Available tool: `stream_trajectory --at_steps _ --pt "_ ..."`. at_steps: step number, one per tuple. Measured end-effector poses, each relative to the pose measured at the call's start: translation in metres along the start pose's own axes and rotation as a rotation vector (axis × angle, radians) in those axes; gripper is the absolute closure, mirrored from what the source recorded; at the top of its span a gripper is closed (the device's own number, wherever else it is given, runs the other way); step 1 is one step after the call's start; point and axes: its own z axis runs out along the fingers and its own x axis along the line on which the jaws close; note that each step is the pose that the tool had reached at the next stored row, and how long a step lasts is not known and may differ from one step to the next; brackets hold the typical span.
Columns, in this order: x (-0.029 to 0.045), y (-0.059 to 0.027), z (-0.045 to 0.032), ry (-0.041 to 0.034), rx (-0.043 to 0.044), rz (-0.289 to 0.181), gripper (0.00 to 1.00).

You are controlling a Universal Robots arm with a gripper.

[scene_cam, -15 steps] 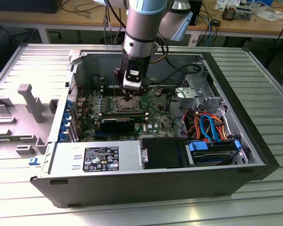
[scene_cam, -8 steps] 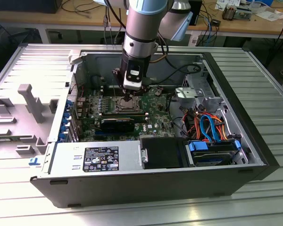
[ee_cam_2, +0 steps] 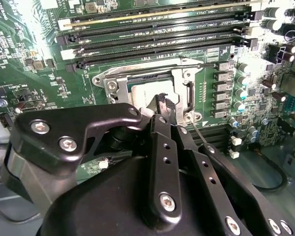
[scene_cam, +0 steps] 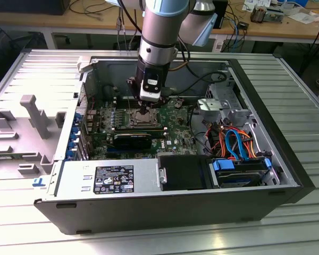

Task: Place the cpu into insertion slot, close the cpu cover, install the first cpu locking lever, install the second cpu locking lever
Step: 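Install the first cpu locking lever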

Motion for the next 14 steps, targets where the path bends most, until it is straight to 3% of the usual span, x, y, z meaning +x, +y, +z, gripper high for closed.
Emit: stream_trajectory --at_steps 14 --pt "0.0 0.0 0.0 -0.0024 0.0038 -0.035 0.89"
